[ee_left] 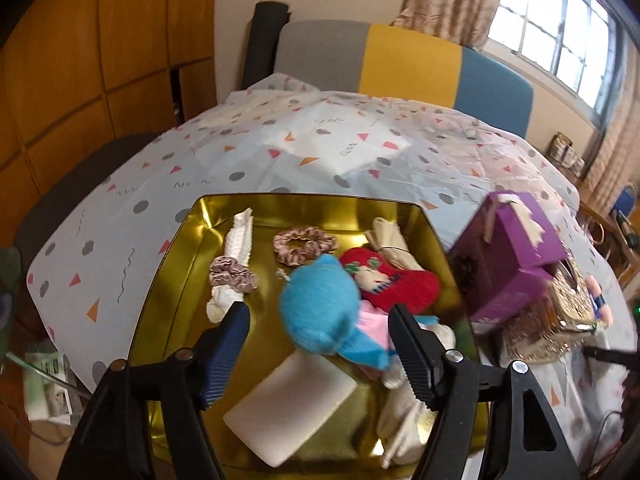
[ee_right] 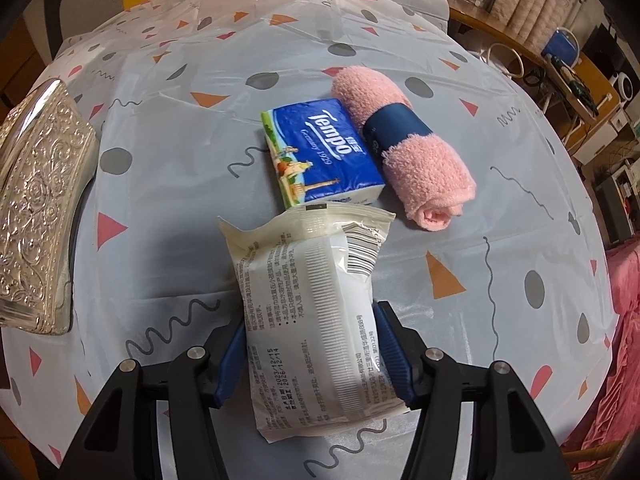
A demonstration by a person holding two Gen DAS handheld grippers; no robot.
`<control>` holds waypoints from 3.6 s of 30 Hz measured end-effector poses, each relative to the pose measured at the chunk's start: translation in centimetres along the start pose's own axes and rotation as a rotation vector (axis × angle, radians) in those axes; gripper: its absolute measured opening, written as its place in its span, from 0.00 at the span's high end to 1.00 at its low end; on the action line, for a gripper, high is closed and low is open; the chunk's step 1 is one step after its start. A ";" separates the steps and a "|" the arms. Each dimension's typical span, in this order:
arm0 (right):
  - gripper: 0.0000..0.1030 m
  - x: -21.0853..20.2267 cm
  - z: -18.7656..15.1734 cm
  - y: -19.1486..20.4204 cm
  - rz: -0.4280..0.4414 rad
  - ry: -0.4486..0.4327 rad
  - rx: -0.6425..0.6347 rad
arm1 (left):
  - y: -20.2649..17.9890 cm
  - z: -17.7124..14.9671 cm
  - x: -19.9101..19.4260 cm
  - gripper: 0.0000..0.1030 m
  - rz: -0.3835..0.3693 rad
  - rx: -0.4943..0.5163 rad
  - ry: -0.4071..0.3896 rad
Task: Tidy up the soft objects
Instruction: 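Carry the scrunchie with the left gripper and release it into the tray, then carry the white plastic packet with the right gripper over the gold tray, then lower the packet into the tray and open the right gripper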
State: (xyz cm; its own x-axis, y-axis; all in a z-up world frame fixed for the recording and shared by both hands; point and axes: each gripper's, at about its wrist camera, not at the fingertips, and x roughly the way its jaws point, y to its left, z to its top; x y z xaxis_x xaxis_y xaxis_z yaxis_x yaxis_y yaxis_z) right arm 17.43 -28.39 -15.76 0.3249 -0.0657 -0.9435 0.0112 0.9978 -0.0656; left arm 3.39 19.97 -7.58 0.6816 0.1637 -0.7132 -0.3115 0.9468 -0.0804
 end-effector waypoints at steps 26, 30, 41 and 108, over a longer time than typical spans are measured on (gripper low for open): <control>0.46 -1.8 0.0 2.1 0.073 -0.076 0.009 | -4.5 -2.2 -3.4 0.22 -0.081 0.150 -0.064; 0.46 -2.9 0.8 2.4 0.095 -0.116 0.028 | -4.6 -2.4 -3.3 0.22 -0.086 0.158 -0.060; 0.46 -8.0 5.2 6.0 0.166 -0.266 -0.010 | -4.5 -2.7 -3.3 0.20 -0.087 0.159 -0.055; 0.31 -14.1 -4.6 38.3 0.618 -0.265 -0.613 | 6.2 -1.7 -4.9 0.16 0.078 -0.060 -0.109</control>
State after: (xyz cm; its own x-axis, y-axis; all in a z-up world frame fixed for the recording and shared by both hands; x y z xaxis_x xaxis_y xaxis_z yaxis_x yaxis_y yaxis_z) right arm 8.96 10.69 -6.46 0.3132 0.5596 -0.7673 -0.7175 0.6687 0.1948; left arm -3.02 24.58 -5.80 0.7202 0.2685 -0.6397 -0.4032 0.9124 -0.0710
